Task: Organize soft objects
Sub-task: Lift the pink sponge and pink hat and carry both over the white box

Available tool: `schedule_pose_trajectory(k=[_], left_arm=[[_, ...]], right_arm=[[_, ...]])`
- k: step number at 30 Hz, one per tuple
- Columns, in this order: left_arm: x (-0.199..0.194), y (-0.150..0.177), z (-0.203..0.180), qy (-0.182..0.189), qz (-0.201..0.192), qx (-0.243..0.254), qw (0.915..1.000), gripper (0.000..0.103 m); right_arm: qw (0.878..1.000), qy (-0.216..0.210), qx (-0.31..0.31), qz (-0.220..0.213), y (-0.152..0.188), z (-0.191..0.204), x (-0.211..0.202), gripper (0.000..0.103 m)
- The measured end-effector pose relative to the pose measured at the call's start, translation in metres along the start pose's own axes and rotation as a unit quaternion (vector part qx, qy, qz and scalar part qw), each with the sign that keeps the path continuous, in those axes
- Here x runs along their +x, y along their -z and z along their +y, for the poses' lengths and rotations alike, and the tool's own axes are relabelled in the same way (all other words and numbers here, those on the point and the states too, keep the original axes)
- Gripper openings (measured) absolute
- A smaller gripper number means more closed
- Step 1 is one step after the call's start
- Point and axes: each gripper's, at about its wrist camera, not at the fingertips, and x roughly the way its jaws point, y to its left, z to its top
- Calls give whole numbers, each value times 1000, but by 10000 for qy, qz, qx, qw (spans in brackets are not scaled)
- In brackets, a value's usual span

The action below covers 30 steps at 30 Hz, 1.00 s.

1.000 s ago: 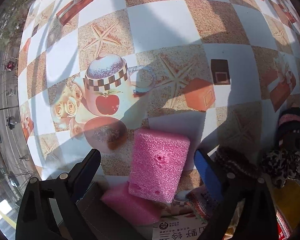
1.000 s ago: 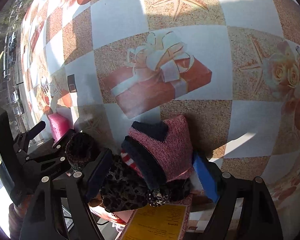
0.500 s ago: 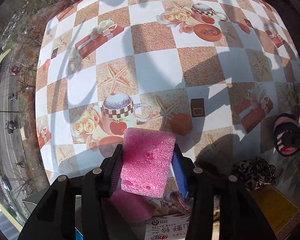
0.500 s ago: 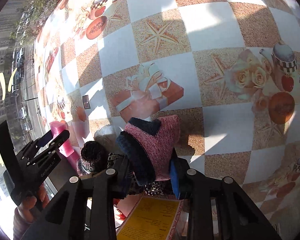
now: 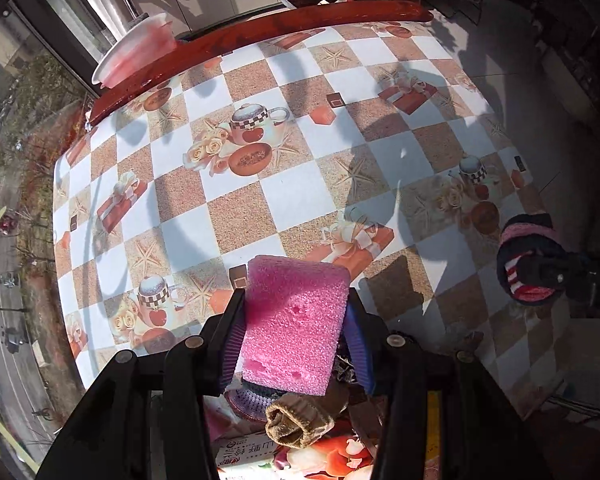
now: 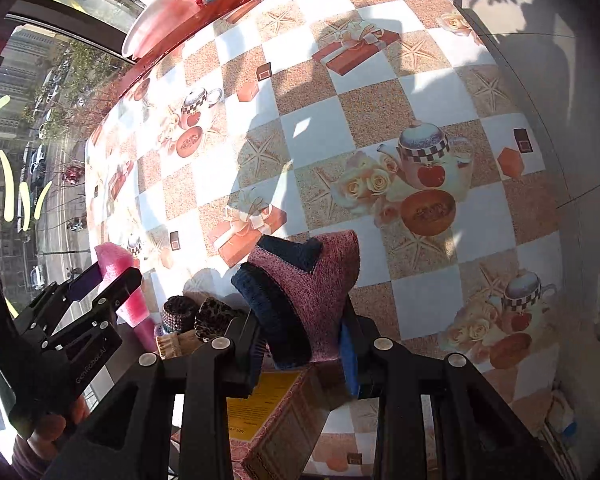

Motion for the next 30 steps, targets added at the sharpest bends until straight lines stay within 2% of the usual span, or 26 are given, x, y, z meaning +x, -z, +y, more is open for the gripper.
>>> schedule_pose_trajectory(k=[8, 15, 18, 23, 30], left_arm=[[-32, 0, -69, 407, -303, 559, 9971, 50], [-57, 8, -119, 755, -529, 1058, 9901, 50], [-69, 17, -142, 960, -569, 1328, 9848, 50], [-85, 41, -175, 1258, -617, 1925, 9712, 50], [-101, 85, -197, 1596, -559, 2507, 9532, 50]], right_arm=[[9986, 365, 241, -303, 41, -31, -25, 33], [9961, 597, 477, -442, 76, -56, -42, 33], [9947, 682, 597, -483, 92, -65, -49, 33], [9923, 839, 782, -467, 120, -81, -56, 33], [9890, 1032, 1007, -325, 157, -95, -54, 33]])
